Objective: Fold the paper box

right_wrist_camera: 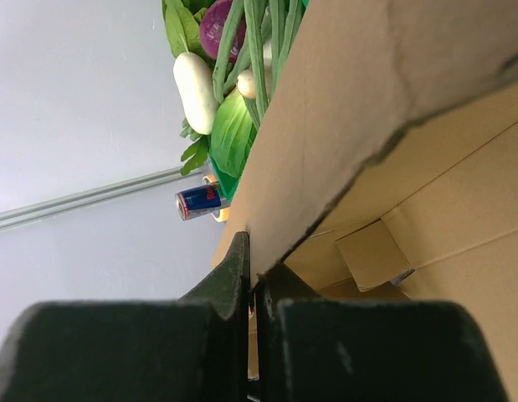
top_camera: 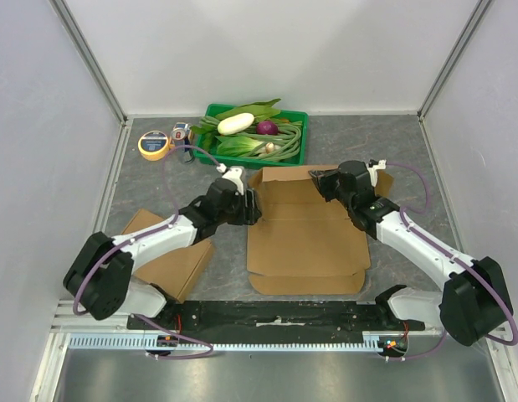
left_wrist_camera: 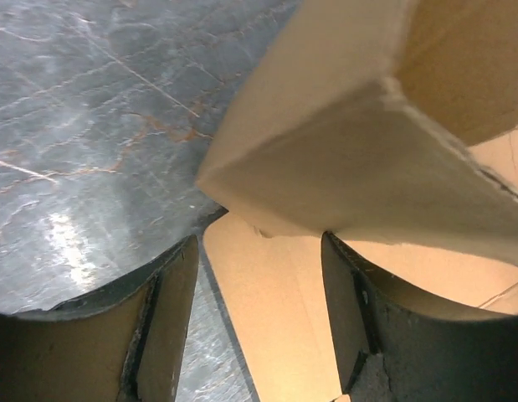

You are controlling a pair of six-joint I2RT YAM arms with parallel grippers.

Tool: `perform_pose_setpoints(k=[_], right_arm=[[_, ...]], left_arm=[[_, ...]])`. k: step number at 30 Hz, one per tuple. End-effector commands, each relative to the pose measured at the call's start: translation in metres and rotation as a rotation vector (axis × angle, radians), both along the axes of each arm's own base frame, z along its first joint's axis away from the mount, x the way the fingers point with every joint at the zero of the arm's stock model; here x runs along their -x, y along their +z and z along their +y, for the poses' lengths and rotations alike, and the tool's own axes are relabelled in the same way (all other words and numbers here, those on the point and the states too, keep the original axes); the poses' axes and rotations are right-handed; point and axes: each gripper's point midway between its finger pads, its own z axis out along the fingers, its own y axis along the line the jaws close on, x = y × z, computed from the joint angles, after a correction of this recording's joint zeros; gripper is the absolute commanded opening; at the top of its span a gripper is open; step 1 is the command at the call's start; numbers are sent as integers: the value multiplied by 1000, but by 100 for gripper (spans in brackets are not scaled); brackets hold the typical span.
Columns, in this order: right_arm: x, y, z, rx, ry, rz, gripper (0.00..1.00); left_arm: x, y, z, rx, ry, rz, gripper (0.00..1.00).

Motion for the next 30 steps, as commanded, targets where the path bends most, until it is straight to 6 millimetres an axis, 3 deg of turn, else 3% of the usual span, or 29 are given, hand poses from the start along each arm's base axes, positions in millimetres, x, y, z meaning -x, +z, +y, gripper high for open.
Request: perform_pose_setpoints(k=[1, 4, 8, 15, 18, 19, 20, 23, 26, 27, 28, 30], right_arm=[[13, -34, -6, 86, 22, 91, 2], [15, -35, -6, 72, 18, 97, 2], [16, -32, -5, 59, 20, 91, 2], [19, -30, -6, 52, 22, 84, 1], [20, -32, -6, 54, 22, 88, 1], [20, -33, -6, 55, 22, 89, 1], [20, -33, -6, 56, 22, 91, 1], [20, -31, -8, 58, 18, 82, 1], [20, -28, -8, 62, 19, 73, 2], [19, -26, -7, 60, 22, 69, 2], [19, -26, -7, 58, 24, 70, 2], [20, -24, -5, 56, 38, 69, 2]], left_arm=[[-26, 34, -27, 15, 17, -154, 67], [-37, 51, -42, 66, 69, -210, 58], [-46, 45, -50, 111, 136, -221, 53], [-49, 38, -68, 93, 56, -249, 64], [-38, 43, -52, 65, 56, -302, 66], [-32, 60, -46, 87, 49, -345, 66], [-20, 48, -37, 74, 34, -337, 63], [-3, 58, -19, 84, 15, -372, 54], [-4, 51, 11, 54, 109, -325, 43], [-3, 48, 13, 60, 102, -314, 45], [-4, 53, 7, 104, 64, -334, 57], [-9, 45, 6, 106, 11, -338, 74]])
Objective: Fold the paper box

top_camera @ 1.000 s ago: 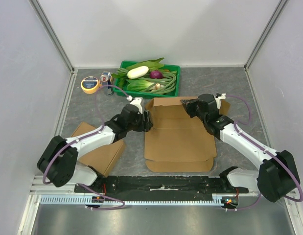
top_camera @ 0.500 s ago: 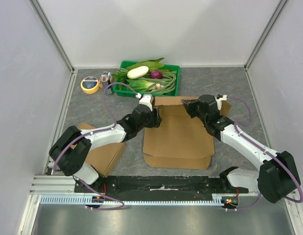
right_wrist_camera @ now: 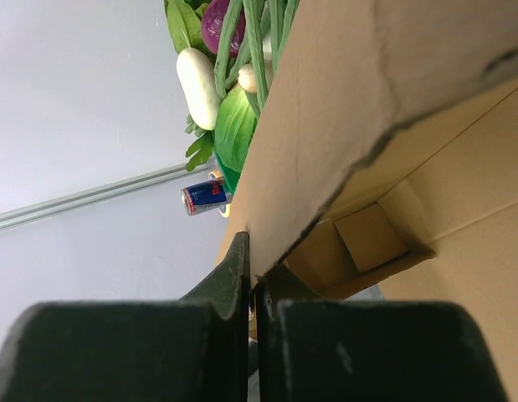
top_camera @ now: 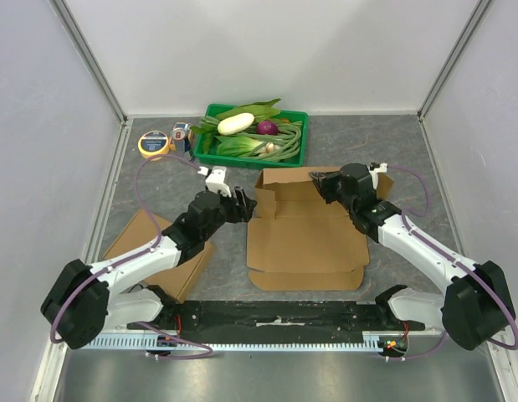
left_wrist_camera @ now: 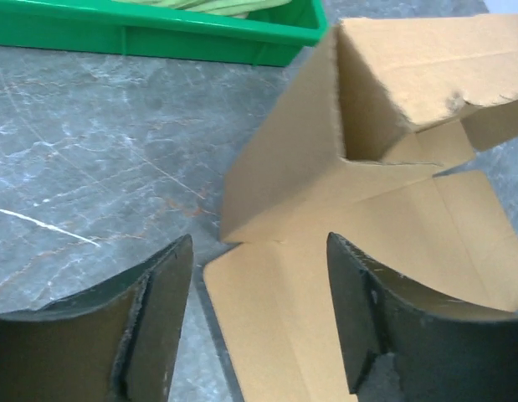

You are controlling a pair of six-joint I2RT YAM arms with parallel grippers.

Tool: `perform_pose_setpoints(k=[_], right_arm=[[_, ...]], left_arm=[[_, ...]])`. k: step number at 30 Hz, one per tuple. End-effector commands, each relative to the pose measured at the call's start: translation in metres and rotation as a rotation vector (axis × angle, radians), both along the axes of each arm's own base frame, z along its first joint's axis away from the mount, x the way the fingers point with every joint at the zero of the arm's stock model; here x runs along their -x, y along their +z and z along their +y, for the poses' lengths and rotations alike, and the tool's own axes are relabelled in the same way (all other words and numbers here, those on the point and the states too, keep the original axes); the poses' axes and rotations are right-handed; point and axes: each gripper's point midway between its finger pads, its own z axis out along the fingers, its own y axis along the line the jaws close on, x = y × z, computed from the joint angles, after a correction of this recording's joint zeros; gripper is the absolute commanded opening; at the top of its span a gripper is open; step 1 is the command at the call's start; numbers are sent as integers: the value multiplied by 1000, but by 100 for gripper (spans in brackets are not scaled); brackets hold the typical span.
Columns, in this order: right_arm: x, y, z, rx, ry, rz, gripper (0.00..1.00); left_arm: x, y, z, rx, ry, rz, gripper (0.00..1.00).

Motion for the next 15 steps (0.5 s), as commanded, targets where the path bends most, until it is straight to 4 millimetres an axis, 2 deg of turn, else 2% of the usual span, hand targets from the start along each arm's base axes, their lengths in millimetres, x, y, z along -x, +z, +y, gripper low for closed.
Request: perform_pose_setpoints(k=[1, 2, 3, 4, 5, 6, 8, 9, 13, 15], right_arm=[[14, -25, -4, 93, 42, 70, 2], [14, -25, -4, 92, 42, 69, 2], [15, -24, -3, 87, 44, 70, 2], [14, -24, -3, 84, 47, 72, 2], [15, -26, -1, 85, 52, 78, 2], [15, -28, 0, 84, 58, 83, 2], [15, -31, 1, 85, 65, 93, 1], [15, -33, 1, 93, 67, 94, 1], [20, -46, 0, 101, 71, 115, 0], [20, -50, 0, 91, 66, 123, 0]], left_arm=[[-13, 3, -7, 12, -101, -48, 82], [-20, -10, -10, -30, -114, -16, 84], [-27, -14, -14, -70, -130, -16, 84], [-38, -1, -24, -70, -148, -43, 84], [-43, -4, -27, -92, -153, -33, 84], [-48, -15, -31, -112, -158, -14, 83], [-52, 2, -51, -52, -238, -84, 80], [-52, 2, -55, -45, -259, -104, 78], [-62, 6, -55, -29, -214, -129, 48], [-64, 15, -56, 5, -186, -155, 43]])
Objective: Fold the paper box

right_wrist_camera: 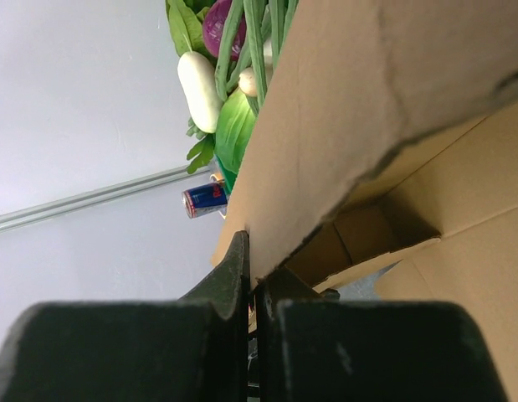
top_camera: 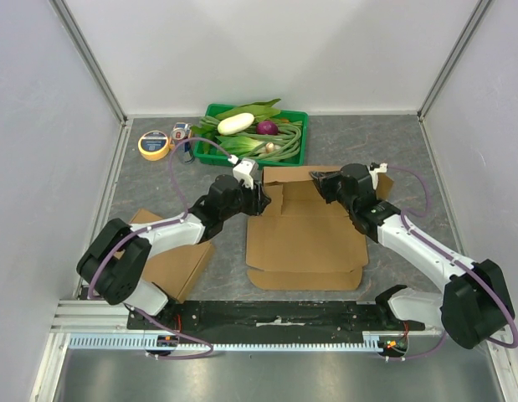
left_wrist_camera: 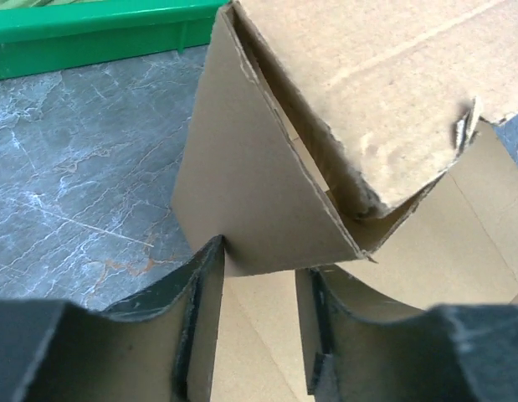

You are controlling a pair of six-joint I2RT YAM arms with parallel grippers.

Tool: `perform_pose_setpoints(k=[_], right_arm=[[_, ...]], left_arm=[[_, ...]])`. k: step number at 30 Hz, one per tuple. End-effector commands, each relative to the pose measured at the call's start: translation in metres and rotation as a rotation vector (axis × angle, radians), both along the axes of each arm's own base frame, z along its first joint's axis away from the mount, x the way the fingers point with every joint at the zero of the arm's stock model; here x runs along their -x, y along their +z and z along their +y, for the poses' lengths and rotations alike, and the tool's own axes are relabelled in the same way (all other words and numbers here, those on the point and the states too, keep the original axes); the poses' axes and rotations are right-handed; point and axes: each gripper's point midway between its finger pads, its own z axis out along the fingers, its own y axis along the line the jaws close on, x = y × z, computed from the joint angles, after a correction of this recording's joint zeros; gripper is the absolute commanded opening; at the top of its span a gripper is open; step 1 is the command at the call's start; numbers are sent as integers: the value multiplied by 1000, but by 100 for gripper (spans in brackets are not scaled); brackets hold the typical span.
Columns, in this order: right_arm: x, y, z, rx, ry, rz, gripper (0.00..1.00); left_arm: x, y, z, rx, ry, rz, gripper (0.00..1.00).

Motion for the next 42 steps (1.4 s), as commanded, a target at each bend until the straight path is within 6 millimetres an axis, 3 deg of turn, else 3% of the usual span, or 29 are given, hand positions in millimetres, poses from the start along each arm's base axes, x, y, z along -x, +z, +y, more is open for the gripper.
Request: perform_pose_setpoints(k=[1, 4, 6, 9, 12, 13, 14, 16, 18, 24, 29, 30, 32, 33, 35, 36, 39, 42], right_arm=[[22, -49, 0, 88, 56, 128, 0], [20, -49, 2, 81, 52, 128, 0], [18, -46, 2, 80, 49, 122, 0], [15, -41, 3, 76, 46, 113, 0], [14, -40, 4, 71, 42, 113, 0], [14, -39, 3, 71, 40, 111, 0], [15, -39, 4, 71, 43, 113, 0], [14, -39, 4, 69, 42, 114, 0], [15, -38, 4, 70, 45, 112, 1], [14, -33, 5, 64, 52, 102, 1], [15, -33, 10, 46, 60, 106, 1], [16, -35, 12, 44, 63, 112, 1], [17, -36, 12, 36, 60, 116, 1], [17, -36, 12, 39, 59, 117, 1], [17, -36, 12, 39, 59, 115, 1], [16, -35, 11, 40, 55, 111, 1], [16, -32, 9, 40, 46, 103, 1], [17, -34, 7, 44, 39, 103, 1]], left_arm=[[-30, 47, -3, 83, 92, -183, 41], [-33, 48, 5, 69, 245, -210, 21], [-27, 48, -4, 69, 249, -218, 21], [-26, 45, -2, 48, 300, -227, 23], [-25, 45, 6, 44, 327, -224, 37], [-20, 45, 2, 54, 297, -219, 61], [-18, 49, 0, 69, 274, -222, 70], [-9, 48, -10, 92, 171, -213, 79], [-10, 45, -8, 109, 137, -192, 79], [-27, 44, -7, 101, 101, -197, 61], [-40, 36, -7, 122, 182, -170, 62], [-47, 35, 6, 103, 290, -175, 47], [-43, 33, 6, 87, 377, -168, 21], [-42, 32, 6, 63, 408, -167, 15], [-42, 24, 4, 42, 420, -138, 20], [-41, 22, 3, 42, 418, -128, 34], [-29, 14, -1, 54, 344, -113, 62], [-21, 17, -8, 64, 254, -145, 69]])
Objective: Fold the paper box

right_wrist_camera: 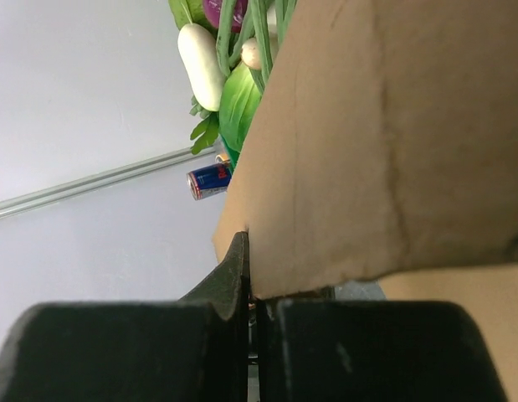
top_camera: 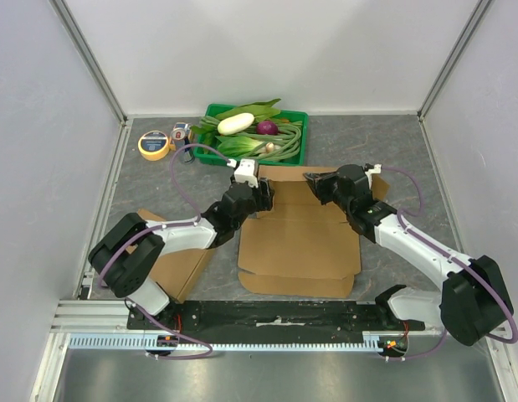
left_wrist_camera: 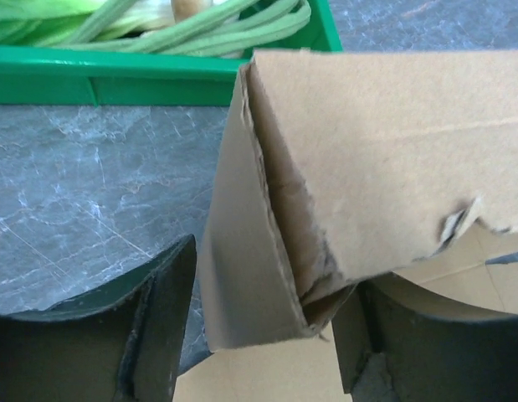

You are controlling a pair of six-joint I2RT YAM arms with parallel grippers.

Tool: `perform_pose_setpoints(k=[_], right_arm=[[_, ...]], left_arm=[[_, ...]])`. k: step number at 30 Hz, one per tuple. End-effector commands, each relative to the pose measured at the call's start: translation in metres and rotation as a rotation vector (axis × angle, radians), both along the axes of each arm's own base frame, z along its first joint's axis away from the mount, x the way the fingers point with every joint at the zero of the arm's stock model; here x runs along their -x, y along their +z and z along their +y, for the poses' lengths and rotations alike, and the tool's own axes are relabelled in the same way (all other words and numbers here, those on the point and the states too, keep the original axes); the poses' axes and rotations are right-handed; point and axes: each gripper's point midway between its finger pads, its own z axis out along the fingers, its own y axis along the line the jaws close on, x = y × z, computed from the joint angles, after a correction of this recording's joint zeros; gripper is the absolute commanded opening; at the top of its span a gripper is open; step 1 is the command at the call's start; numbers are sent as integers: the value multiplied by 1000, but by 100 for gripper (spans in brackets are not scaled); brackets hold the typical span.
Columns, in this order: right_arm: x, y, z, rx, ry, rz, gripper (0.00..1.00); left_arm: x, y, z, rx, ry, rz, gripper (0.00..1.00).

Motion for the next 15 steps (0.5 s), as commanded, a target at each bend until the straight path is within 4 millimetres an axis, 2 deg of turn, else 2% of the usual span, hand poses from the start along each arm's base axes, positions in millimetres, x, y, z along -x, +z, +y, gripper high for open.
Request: perform_pose_setpoints(k=[1, 4, 8, 10, 11, 13, 15], right_arm=[[14, -34, -8, 95, 11, 99, 1], [15, -35, -6, 86, 22, 106, 1], [14, -36, -3, 75, 26, 109, 1], [14, -37, -2, 59, 22, 116, 1], [16, -42, -2, 53, 24, 132, 1], [15, -41, 1, 3, 13, 133, 0], [16, -44, 4, -28, 15, 129, 0]], left_arm=[[6, 11, -9, 36, -78, -50, 68], [6, 9, -12, 11, -102, -63, 57], [-10, 8, -10, -11, -36, -66, 40], [-15, -1, -10, -28, -4, -47, 34], [-21, -2, -4, -41, 49, -50, 28], [-25, -11, 0, -58, 95, -35, 24], [-31, -16, 12, -93, 186, -26, 11]])
